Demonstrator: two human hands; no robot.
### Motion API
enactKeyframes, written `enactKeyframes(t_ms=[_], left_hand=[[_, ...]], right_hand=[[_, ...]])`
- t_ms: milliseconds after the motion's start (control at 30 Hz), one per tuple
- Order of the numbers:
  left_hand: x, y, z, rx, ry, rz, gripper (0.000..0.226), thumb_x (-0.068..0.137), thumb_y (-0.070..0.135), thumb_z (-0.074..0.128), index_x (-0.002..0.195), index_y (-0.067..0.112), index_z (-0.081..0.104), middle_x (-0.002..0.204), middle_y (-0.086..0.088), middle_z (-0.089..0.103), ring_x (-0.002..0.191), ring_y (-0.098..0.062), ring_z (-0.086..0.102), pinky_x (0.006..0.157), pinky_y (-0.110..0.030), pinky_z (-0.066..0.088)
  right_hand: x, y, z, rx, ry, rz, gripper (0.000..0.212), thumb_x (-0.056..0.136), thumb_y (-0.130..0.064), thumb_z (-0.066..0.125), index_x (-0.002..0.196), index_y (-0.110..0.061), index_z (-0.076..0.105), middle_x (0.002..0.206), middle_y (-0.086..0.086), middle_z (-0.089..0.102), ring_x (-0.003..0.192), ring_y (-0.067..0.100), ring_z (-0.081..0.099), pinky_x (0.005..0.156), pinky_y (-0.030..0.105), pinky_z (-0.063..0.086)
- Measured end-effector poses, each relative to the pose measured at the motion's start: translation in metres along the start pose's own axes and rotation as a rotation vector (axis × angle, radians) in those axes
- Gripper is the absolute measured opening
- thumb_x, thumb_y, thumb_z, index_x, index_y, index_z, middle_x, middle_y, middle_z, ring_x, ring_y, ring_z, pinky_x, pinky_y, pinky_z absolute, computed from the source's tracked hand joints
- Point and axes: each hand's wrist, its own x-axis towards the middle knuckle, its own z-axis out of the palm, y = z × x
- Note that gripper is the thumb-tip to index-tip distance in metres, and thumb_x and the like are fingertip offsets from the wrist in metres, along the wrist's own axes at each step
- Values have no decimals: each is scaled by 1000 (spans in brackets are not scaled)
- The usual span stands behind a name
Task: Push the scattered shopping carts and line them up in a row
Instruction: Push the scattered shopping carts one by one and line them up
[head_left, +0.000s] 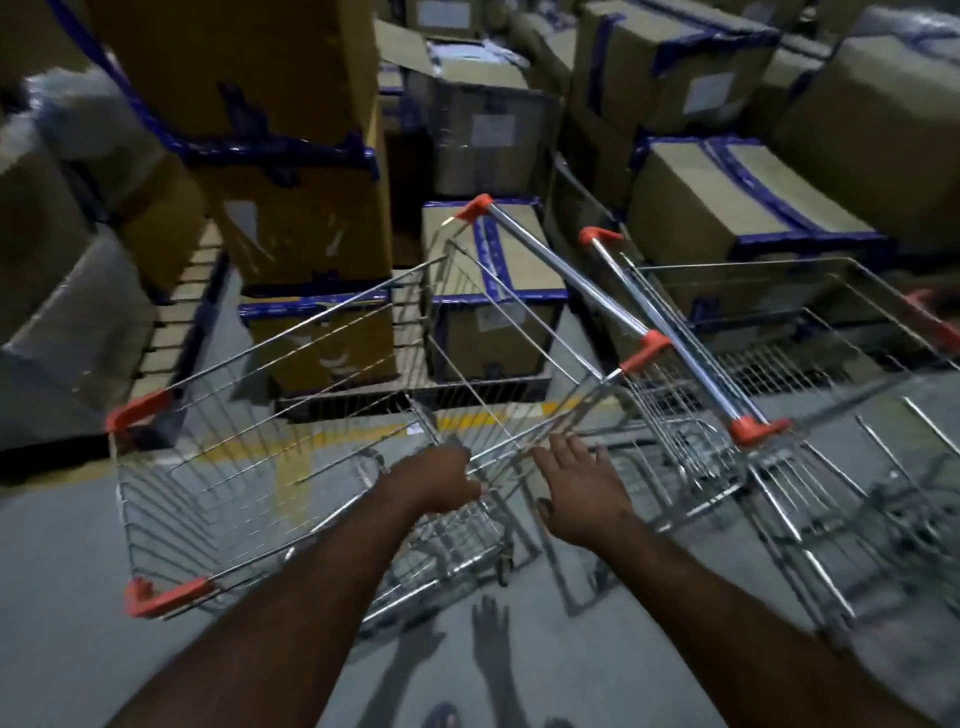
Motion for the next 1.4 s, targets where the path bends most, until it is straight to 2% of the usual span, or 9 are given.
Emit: enactKeyframes(t_ms=[100,300,433,633,767,833,1033,1200,1400], left_hand=[[3,34,-2,150,130,97,61,93,49,58,146,20,43,151,-11,42,136,-34,44,105,-49,45],[-12,143,-6,357,133,334,63,91,52,61,143,17,47,146,-15,46,132,-36,47,104,-47,46],[-47,247,20,419,162,505,56,89,50,63,134,18,52,139,-13,52,127,-35,51,100,-48,47],[-132,393,107,496,137,789,54,90,47,63,136,21,52,141,-13,52,128,-34,52,101,-41,47],[-192,483,170,554,110,938,76,91,51,63,153,19,32,162,-14,27,145,-36,33,112,-50,37],[-225,525,198,574,111,1017,81,92,53,61,157,21,25,167,-10,16,148,-34,26,114,-53,34],[-314,645,282,629,88,1305,85,93,54,60,159,20,18,168,-10,9,151,-33,19,117,-48,30],[-392,741,348,666,34,1516,87,96,54,58,161,21,9,169,-7,-3,154,-33,8,116,-56,29],[-473,843,432,681,-37,1780,86,96,56,56,160,22,9,169,-5,-4,153,-31,7,115,-57,31]], right_hand=[[-36,17,3,22,-18,76,72,96,-43,53,158,-22,22,168,8,12,154,29,10,121,57,9],[-143,78,5,95,34,345,71,94,-45,53,156,-24,27,167,9,16,153,30,14,120,58,10],[-249,117,9,149,106,547,73,97,-48,51,159,-26,21,169,7,14,155,28,12,120,58,9],[-418,159,30,224,150,815,75,98,-53,50,160,-24,18,169,6,8,155,28,6,121,60,8],[-532,171,53,260,177,1005,75,100,-54,46,161,-23,15,170,6,6,155,28,6,121,59,8],[-588,175,66,281,175,1097,75,100,-55,45,161,-23,15,170,6,5,156,28,5,120,60,7],[-755,181,94,310,180,1405,76,101,-57,44,161,-24,13,170,5,2,156,28,3,120,62,8],[-884,184,110,318,216,1700,76,100,-57,44,161,-24,14,170,5,4,156,28,3,120,61,10],[-1010,186,126,313,241,1999,76,99,-58,46,160,-23,17,169,7,7,155,29,5,119,62,10]])
